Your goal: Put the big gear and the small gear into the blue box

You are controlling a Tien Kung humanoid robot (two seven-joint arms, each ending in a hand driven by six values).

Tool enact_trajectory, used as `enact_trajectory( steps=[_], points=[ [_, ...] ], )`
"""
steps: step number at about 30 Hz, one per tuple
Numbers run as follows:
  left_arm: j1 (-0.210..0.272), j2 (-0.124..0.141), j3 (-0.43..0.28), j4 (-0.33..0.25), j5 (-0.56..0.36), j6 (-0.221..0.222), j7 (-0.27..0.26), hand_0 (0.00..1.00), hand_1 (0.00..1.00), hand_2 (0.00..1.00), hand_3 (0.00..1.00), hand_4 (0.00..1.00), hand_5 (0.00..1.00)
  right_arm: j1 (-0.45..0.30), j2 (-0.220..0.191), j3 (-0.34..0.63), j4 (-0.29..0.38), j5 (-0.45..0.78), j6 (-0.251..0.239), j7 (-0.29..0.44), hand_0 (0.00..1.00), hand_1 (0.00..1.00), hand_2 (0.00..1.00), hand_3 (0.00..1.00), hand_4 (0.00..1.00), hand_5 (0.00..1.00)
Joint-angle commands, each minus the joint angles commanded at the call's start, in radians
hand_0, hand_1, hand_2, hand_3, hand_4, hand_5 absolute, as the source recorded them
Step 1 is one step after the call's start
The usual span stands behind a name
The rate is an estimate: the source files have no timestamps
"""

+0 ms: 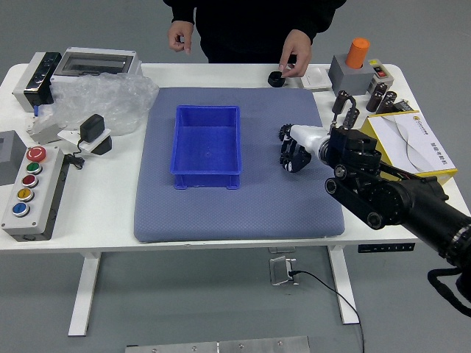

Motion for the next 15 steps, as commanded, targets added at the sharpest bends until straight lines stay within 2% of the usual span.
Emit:
enact_trajectory(
  steps=[10, 11, 15],
  points=[
    [0.002, -0.001, 0.000, 0.000, 0.001, 0.000, 0.000, 0.886, 0.835, 0.836, 0.876, 0.807, 0.337, -0.013, 0.006, 0.006, -0.005, -0.019, -0.027, 0.004, 0.630, 0.546, 0.566, 0.590, 0.736, 0.165],
    [0.002, -0.001, 0.000, 0.000, 0.001, 0.000, 0.000, 0.886, 0.835, 0.835, 0.876, 0.807, 0.336, -0.014, 0.007, 0.007, -0.006, -0.022, -0.032, 0.006, 0.646, 0.523, 0.534, 0.558, 0.777, 0.108],
    [0.002, -0.001, 0.001, 0.000, 0.001, -0.001, 0.000, 0.886, 0.835, 0.835, 0.876, 0.807, 0.336, -0.018, 0.008, 0.007, -0.009, -0.033, -0.060, 0.011, 0.646, 0.523, 0.534, 0.558, 0.777, 0.108]
  ],
)
